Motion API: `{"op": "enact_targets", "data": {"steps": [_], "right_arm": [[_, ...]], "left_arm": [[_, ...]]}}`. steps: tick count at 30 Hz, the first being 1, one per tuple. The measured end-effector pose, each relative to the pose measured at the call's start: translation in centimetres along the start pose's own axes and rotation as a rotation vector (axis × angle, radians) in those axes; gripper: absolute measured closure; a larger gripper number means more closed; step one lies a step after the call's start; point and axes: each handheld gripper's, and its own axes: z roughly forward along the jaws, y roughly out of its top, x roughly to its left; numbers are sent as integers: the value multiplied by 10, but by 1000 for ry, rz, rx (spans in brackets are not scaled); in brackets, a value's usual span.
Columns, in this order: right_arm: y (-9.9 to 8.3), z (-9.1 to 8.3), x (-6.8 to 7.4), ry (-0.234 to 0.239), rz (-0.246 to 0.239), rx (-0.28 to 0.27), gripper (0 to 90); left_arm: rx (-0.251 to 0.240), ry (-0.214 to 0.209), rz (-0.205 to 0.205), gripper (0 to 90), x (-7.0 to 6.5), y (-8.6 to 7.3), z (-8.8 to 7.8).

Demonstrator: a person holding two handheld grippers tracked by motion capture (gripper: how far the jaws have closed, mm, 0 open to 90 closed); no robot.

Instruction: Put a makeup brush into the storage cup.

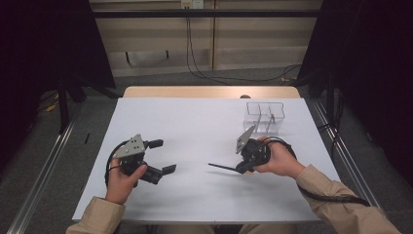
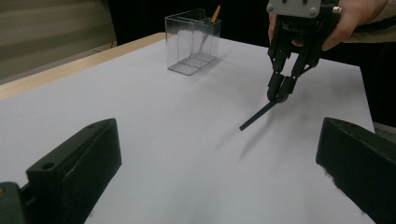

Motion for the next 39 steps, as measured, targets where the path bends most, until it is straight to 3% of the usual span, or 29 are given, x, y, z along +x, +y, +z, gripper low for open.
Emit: {"op": "enact_targets", "data": {"steps": [8,24,28,39], "right_arm": [[7,0,3,10,-15,-6,841],[28,4,17,40,-90,-15,841],[30,4,19,41,-99,-9,841],[34,6,21,50,-111,2,841]], "left_arm": [[9,-33,5,1,-2,4,15],[46,-90,29,1,-8,11,39],[85,-115,29,0,-10,12,45],[284,-146,60,0,-17,18,62]]}}
